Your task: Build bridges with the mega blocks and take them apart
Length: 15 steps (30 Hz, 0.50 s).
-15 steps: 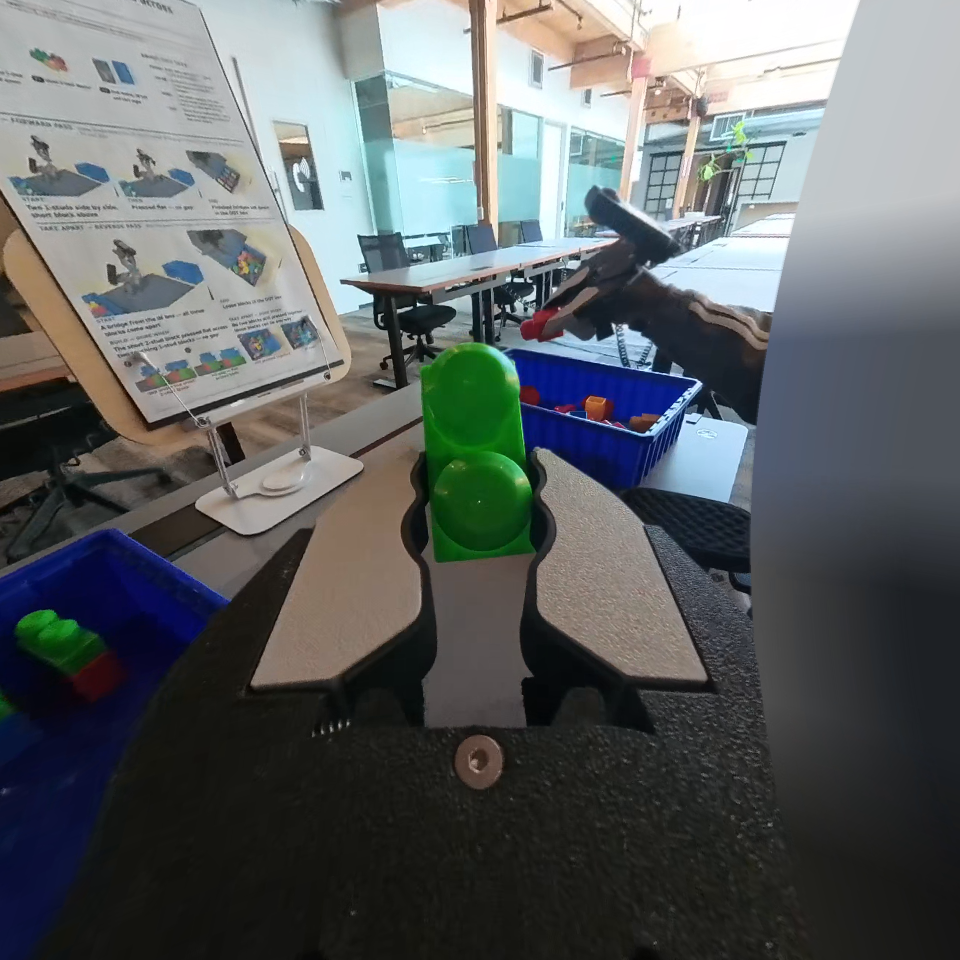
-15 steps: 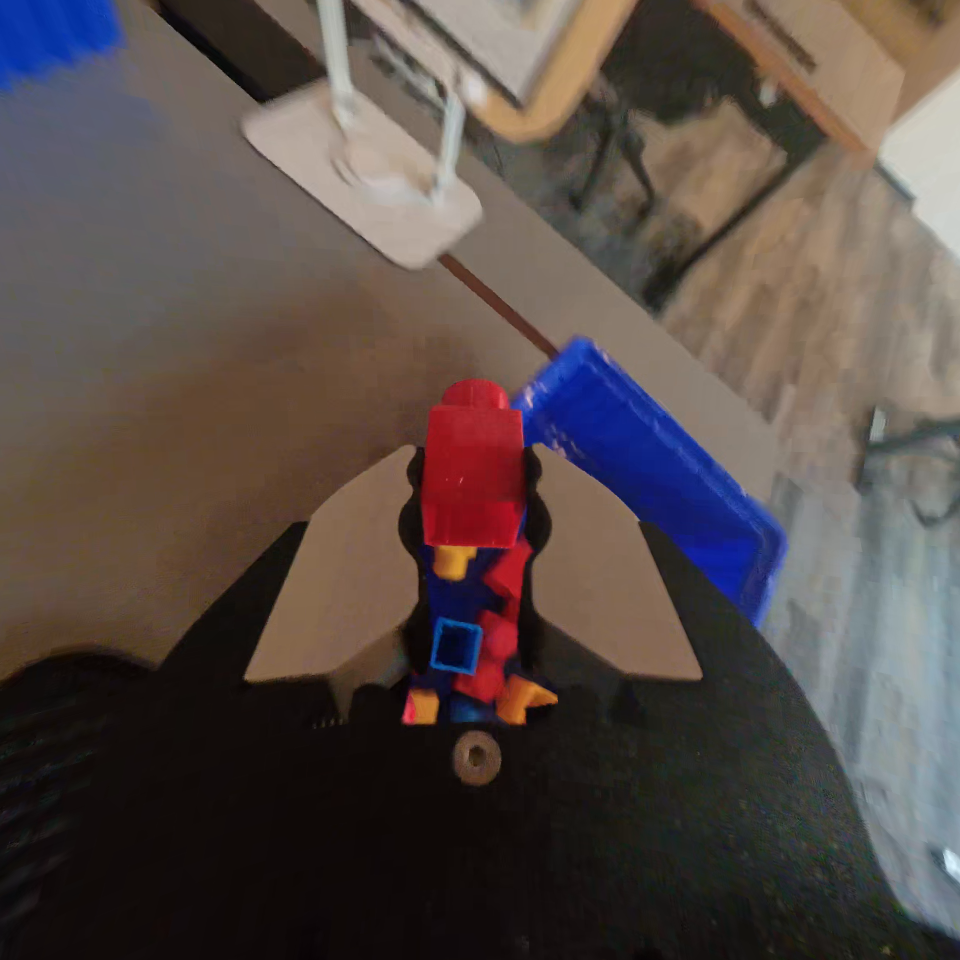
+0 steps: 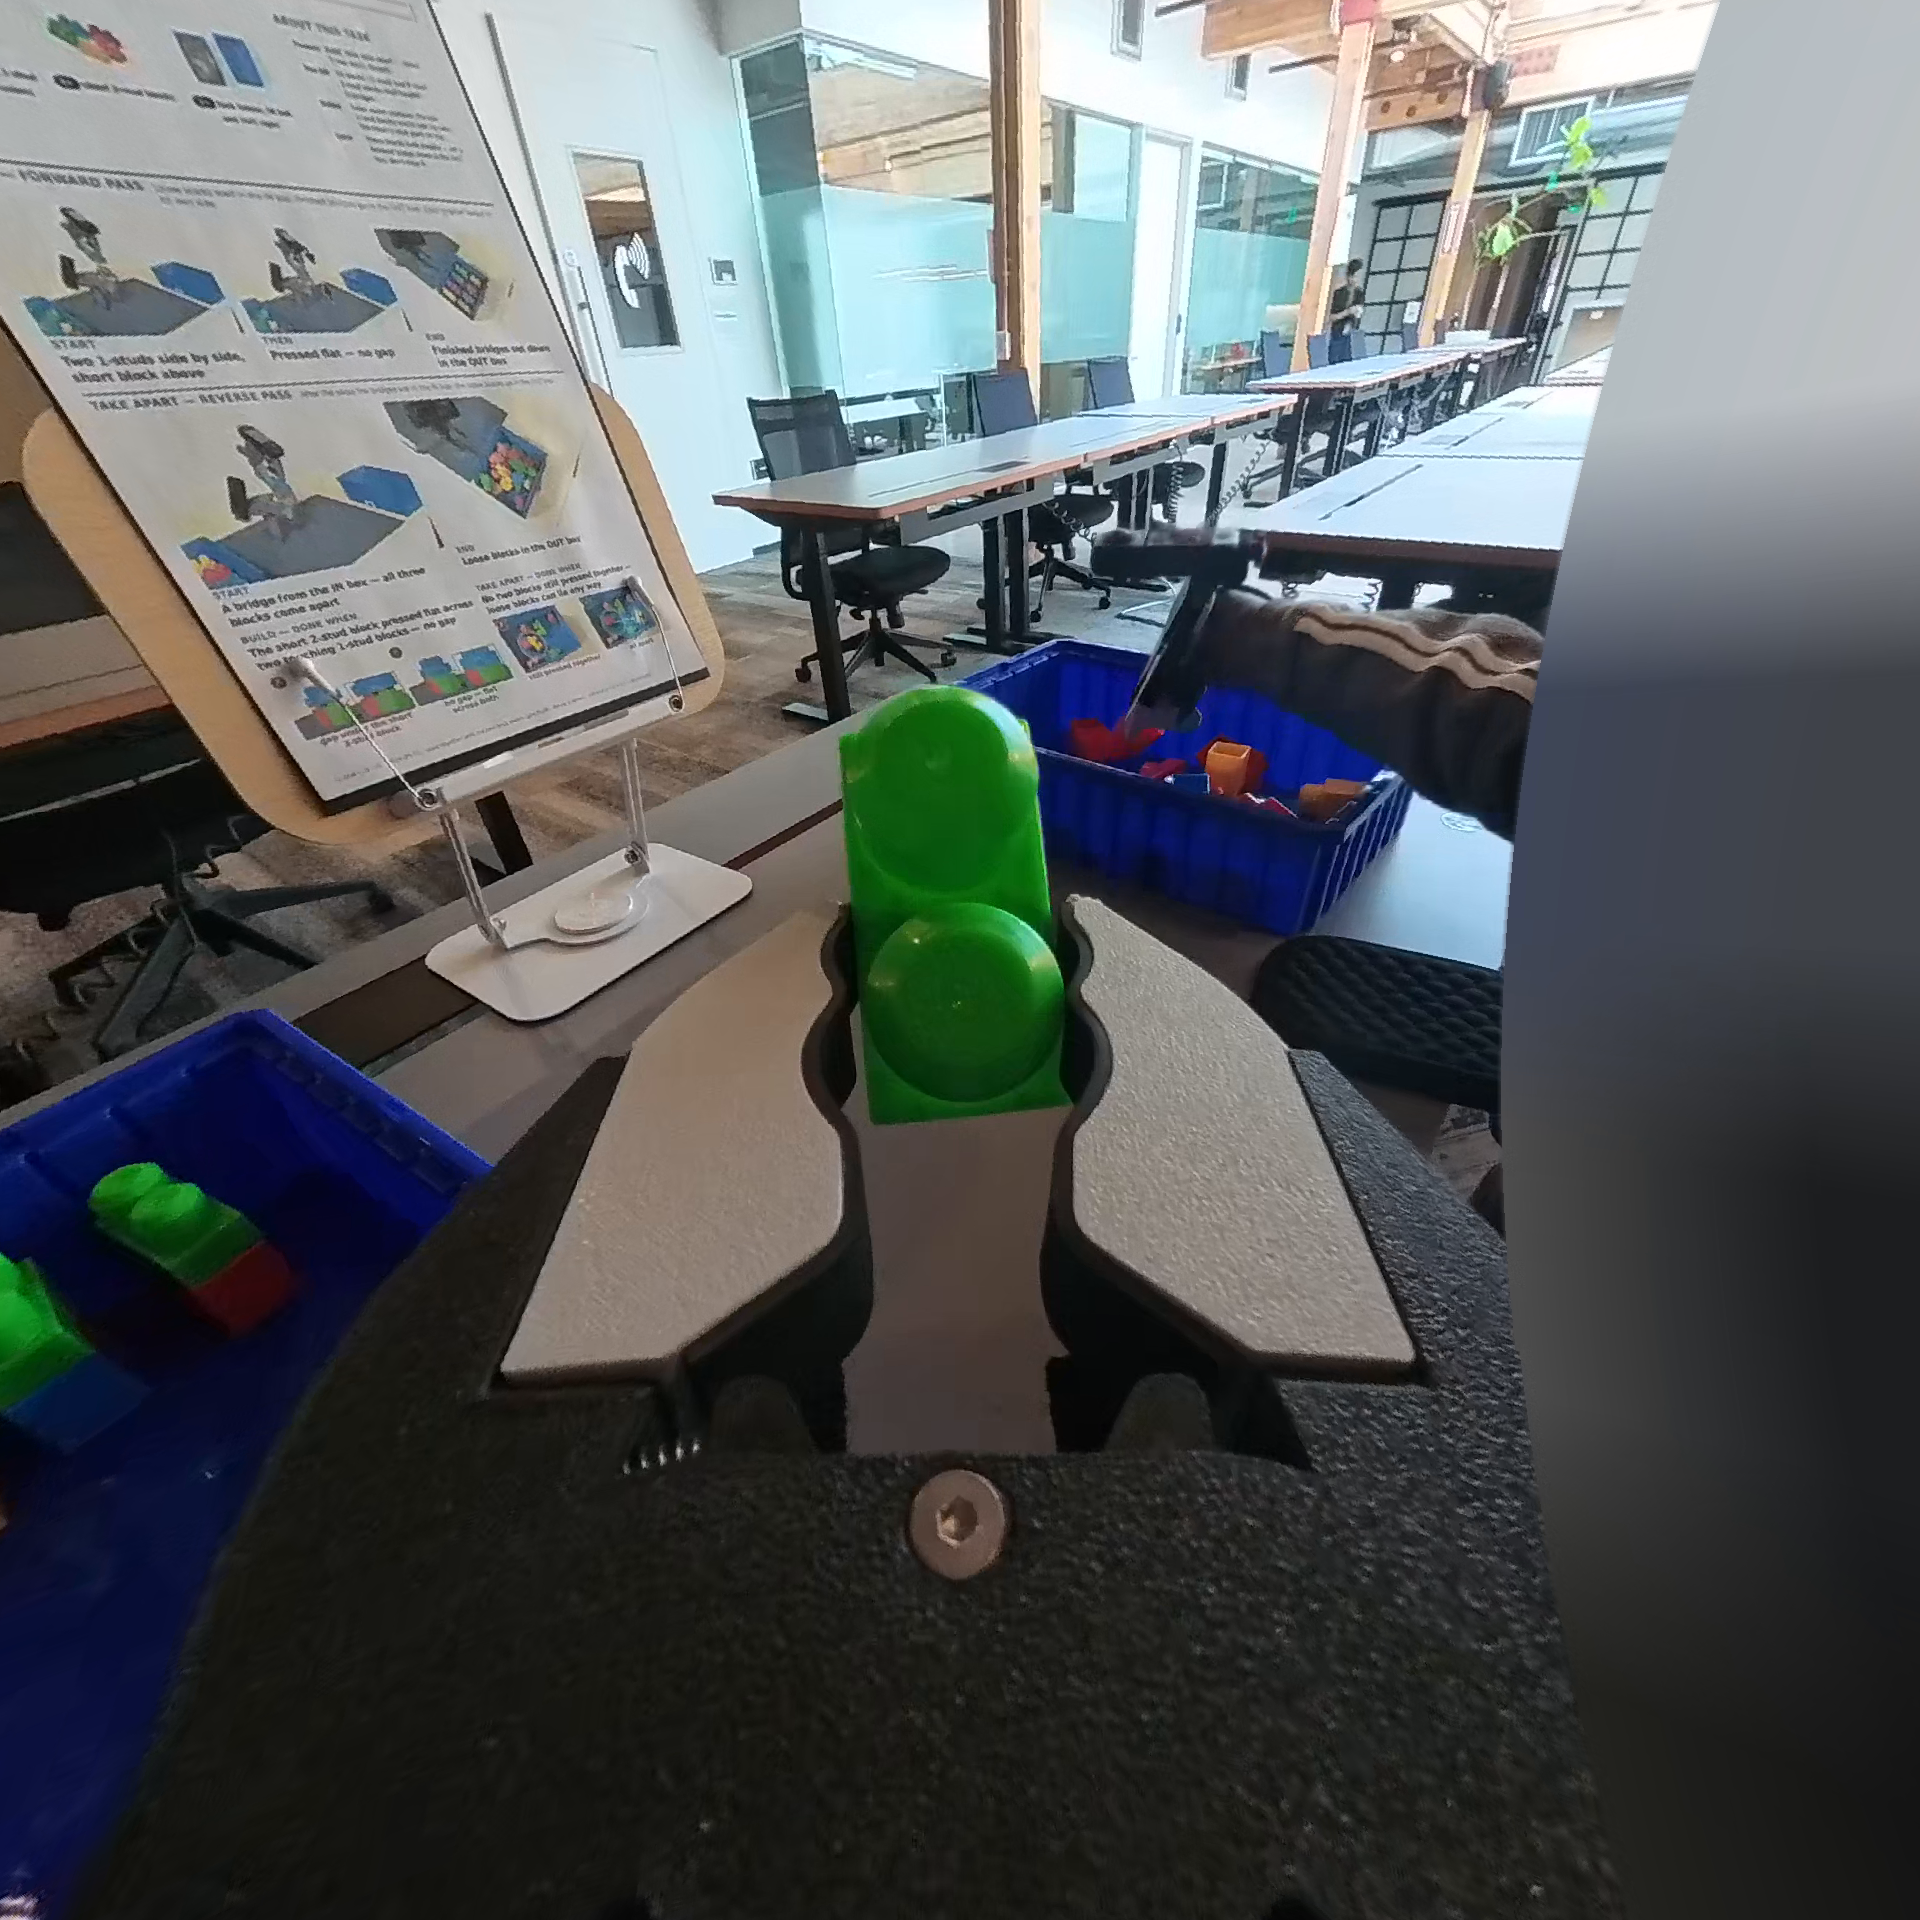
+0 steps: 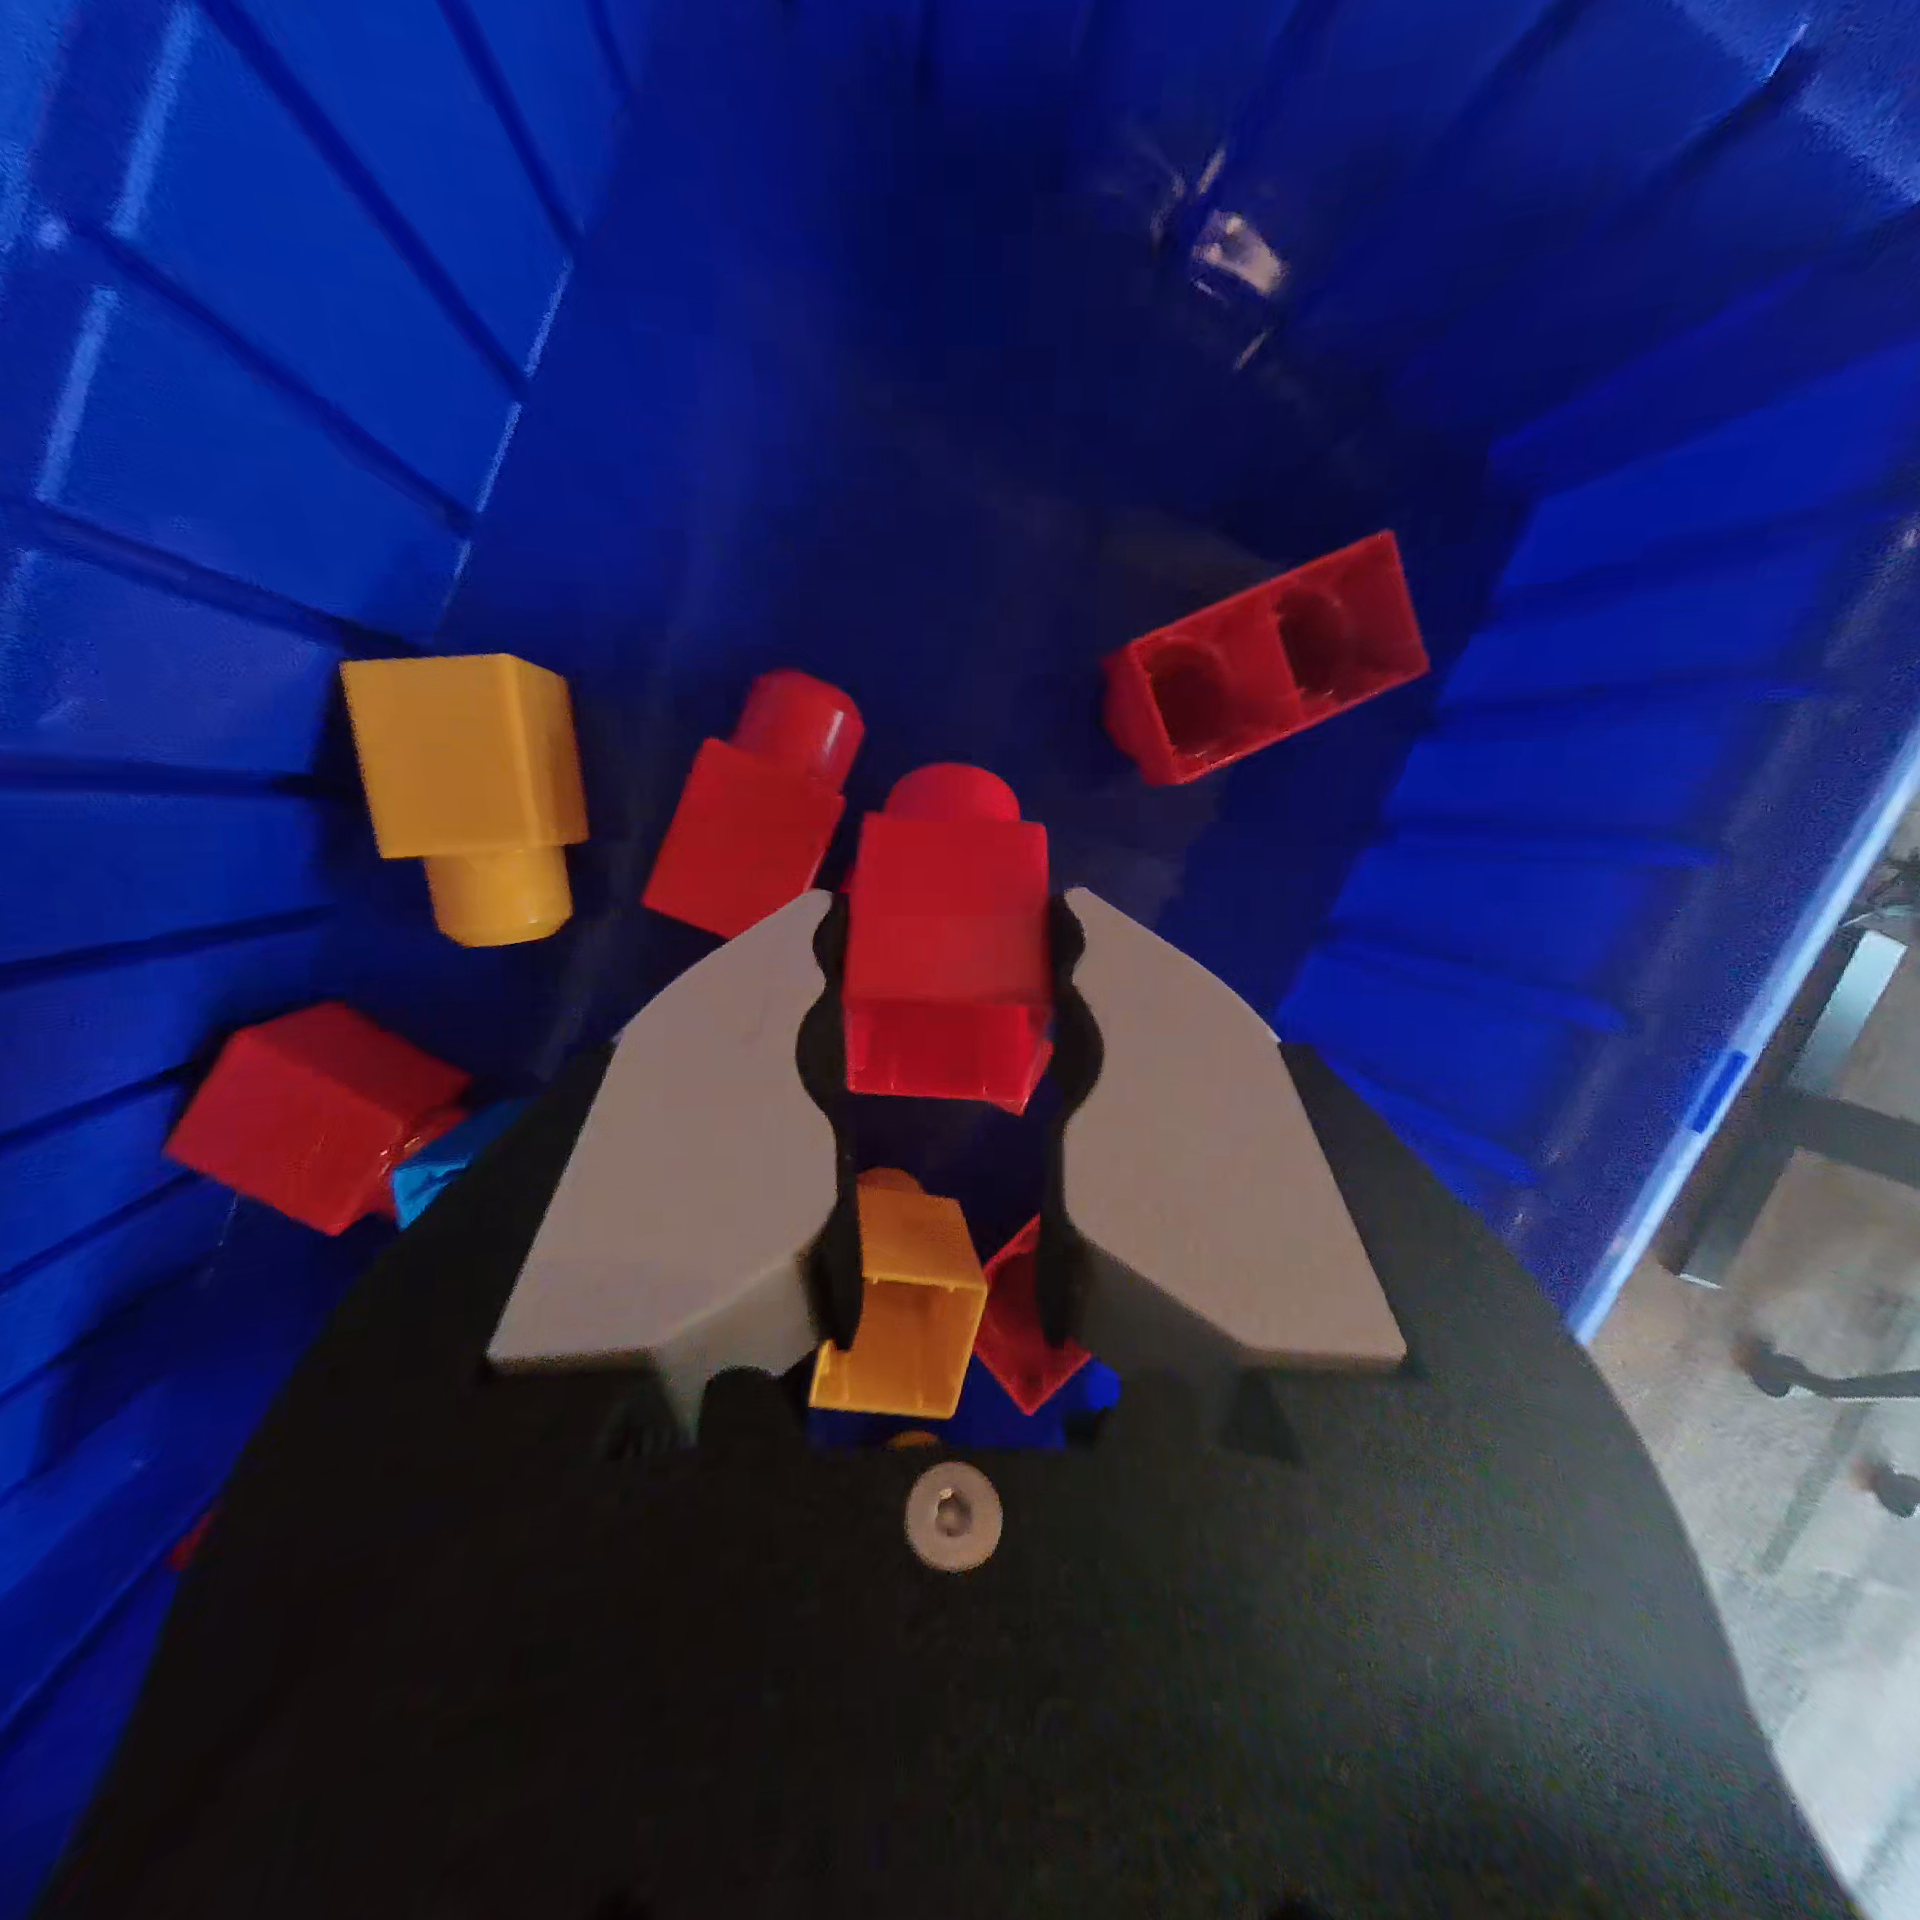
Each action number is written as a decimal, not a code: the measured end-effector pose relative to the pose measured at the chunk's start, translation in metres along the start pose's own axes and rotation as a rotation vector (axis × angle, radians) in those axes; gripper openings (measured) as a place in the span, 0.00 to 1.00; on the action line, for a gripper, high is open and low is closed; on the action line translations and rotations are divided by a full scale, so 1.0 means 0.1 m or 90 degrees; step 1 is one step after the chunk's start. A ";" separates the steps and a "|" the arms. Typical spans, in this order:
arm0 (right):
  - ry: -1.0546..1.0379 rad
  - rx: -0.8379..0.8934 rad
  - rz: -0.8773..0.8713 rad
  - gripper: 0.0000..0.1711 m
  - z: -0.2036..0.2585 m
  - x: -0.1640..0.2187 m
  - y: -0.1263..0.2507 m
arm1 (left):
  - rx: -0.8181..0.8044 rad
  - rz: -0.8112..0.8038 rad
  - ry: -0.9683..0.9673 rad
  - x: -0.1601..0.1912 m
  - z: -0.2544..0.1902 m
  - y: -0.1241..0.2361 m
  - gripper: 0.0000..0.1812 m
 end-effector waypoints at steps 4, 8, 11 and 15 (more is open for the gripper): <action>-0.022 -0.013 0.023 0.21 -0.06 0.03 -0.18 | 0.006 0.007 0.003 0.01 0.01 -0.07 0.20; -0.039 -0.015 0.032 0.22 -0.08 0.03 -0.26 | 0.014 0.016 0.002 0.02 0.00 -0.12 0.20; -0.049 -0.005 0.025 0.35 -0.09 0.01 -0.22 | 0.022 0.023 0.006 0.04 0.01 -0.16 0.20; -0.076 -0.053 -0.042 0.55 0.04 -0.16 0.04 | 0.041 0.032 0.013 0.08 0.01 -0.24 0.20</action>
Point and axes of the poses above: each gripper's, where its closed fingertips meet, y back along the fingers, x out of its underside, z = x × y across the jaws, the point moved 3 cm from there along y, back along the fingers, and after that the axes turned 12 degrees about x, right-handed, at the moved point
